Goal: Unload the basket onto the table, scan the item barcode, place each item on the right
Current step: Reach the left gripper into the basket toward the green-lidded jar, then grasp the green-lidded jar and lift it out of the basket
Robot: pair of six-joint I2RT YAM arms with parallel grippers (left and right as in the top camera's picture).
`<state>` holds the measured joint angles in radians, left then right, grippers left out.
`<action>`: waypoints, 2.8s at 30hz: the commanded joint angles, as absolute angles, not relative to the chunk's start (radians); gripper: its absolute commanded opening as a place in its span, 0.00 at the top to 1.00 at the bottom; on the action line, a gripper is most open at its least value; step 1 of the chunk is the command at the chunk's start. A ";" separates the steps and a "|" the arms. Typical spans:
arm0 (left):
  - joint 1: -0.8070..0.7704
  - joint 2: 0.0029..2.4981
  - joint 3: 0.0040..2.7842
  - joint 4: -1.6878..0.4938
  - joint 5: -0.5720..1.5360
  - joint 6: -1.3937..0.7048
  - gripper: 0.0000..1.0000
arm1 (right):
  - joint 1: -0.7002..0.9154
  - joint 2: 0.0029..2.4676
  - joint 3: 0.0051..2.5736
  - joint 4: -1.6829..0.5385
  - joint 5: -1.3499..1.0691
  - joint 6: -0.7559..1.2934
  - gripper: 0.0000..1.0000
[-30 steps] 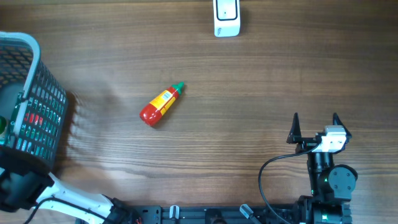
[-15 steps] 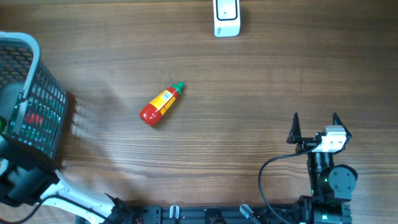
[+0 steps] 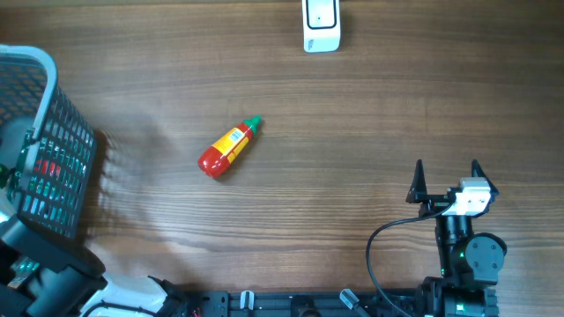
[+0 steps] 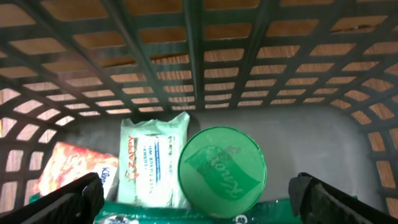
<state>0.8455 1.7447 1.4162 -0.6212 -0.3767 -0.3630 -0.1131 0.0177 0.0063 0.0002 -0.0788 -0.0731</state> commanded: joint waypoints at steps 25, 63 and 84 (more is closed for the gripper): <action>0.850 1.957 1.403 -0.510 -0.315 -0.344 0.37 | -0.115 0.014 0.006 0.003 -0.089 -0.079 0.00; -0.504 1.581 1.414 -1.080 -1.084 -0.397 0.65 | -0.115 0.014 0.006 0.003 -0.089 -0.079 0.00; -0.422 2.026 1.414 -0.934 -0.854 -0.164 0.59 | -0.115 0.014 0.006 0.003 -0.089 -0.078 0.00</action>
<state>-0.4309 2.0254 1.4071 -0.9371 -0.8242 -0.1829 -0.1131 0.0177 0.0063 0.0006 -0.0788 -0.0731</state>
